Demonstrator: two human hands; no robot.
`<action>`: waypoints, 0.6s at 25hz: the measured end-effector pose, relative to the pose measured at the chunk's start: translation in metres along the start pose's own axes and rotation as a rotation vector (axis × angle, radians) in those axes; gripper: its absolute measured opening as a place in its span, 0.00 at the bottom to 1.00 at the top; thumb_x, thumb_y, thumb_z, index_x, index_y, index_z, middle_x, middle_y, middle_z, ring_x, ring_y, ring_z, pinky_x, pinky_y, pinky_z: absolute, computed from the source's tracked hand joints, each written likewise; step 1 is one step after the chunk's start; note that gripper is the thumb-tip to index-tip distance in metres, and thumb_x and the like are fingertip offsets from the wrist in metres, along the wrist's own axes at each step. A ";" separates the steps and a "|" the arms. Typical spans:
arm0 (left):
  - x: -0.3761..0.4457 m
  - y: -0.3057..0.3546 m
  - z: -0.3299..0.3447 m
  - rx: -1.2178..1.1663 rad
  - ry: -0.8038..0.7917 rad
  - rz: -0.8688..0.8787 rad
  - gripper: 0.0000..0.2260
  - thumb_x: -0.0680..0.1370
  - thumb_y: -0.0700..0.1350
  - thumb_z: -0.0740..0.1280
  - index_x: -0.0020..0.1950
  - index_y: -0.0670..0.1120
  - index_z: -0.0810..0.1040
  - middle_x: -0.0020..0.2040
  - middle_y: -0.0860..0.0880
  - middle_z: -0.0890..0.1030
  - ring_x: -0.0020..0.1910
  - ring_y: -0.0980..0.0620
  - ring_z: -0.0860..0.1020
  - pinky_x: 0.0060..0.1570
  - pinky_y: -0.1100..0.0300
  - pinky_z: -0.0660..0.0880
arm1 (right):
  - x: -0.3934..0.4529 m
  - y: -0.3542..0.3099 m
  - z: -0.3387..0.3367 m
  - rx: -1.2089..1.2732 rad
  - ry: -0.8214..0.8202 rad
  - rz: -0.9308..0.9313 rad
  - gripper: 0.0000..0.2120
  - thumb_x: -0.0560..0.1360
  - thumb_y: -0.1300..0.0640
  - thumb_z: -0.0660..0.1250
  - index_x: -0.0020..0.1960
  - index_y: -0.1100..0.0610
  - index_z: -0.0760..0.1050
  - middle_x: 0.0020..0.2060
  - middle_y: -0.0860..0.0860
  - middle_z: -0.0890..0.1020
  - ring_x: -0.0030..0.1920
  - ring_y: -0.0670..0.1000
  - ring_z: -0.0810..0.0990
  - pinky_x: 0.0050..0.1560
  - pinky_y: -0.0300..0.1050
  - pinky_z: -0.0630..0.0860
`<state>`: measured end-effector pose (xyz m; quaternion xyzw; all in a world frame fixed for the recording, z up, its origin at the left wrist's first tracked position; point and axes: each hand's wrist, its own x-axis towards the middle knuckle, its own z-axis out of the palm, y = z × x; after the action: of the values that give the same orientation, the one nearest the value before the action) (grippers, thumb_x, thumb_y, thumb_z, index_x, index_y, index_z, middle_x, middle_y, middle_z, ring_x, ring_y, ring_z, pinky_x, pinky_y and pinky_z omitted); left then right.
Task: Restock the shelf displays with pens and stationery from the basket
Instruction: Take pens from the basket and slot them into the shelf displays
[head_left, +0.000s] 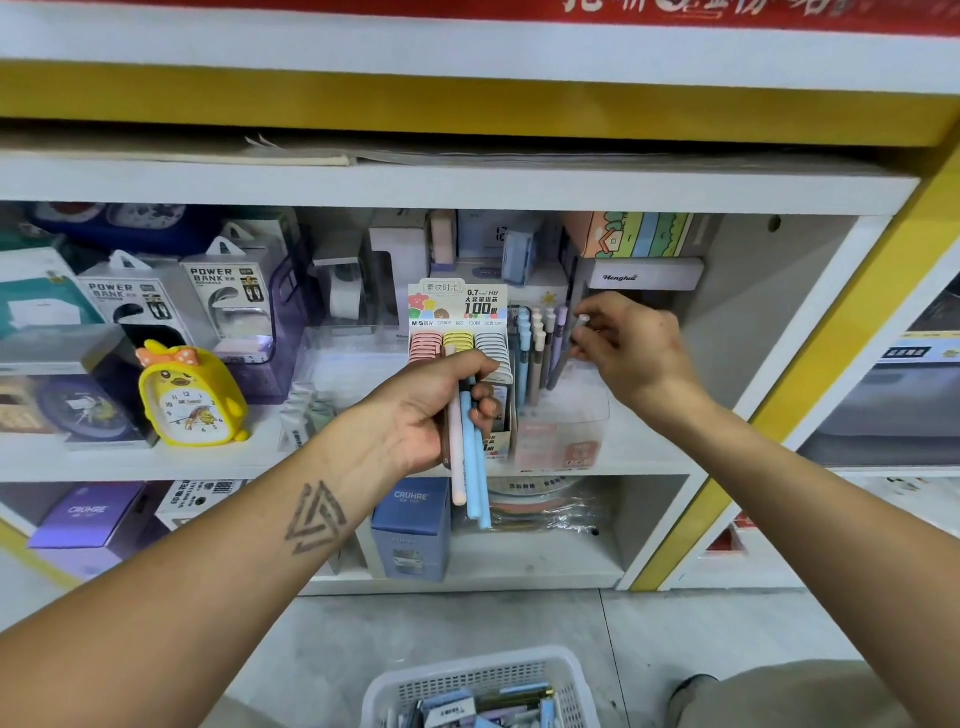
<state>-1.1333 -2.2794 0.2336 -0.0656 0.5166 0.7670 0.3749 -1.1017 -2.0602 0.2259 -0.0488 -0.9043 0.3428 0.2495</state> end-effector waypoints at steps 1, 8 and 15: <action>0.000 0.000 0.000 -0.002 -0.003 0.001 0.10 0.76 0.37 0.68 0.37 0.45 0.70 0.29 0.48 0.68 0.24 0.53 0.70 0.20 0.66 0.67 | 0.000 0.000 0.001 0.001 -0.003 -0.015 0.08 0.80 0.60 0.67 0.59 0.55 0.79 0.43 0.50 0.84 0.41 0.41 0.85 0.51 0.49 0.84; -0.002 0.001 0.000 -0.038 0.005 0.003 0.10 0.77 0.38 0.68 0.38 0.45 0.70 0.28 0.48 0.68 0.24 0.53 0.70 0.21 0.66 0.67 | 0.000 -0.001 0.008 -0.023 -0.114 -0.062 0.11 0.80 0.61 0.66 0.56 0.47 0.70 0.41 0.51 0.83 0.42 0.48 0.85 0.47 0.56 0.84; -0.007 0.008 -0.003 -0.140 0.032 0.025 0.11 0.78 0.44 0.70 0.38 0.44 0.71 0.28 0.48 0.70 0.25 0.52 0.73 0.23 0.65 0.70 | 0.001 -0.016 0.015 -0.375 -0.064 -0.194 0.11 0.81 0.58 0.63 0.61 0.54 0.80 0.51 0.54 0.84 0.49 0.57 0.81 0.48 0.50 0.78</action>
<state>-1.1346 -2.2867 0.2412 -0.0974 0.4684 0.8047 0.3515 -1.1084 -2.0813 0.2274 0.0041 -0.9602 0.1443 0.2390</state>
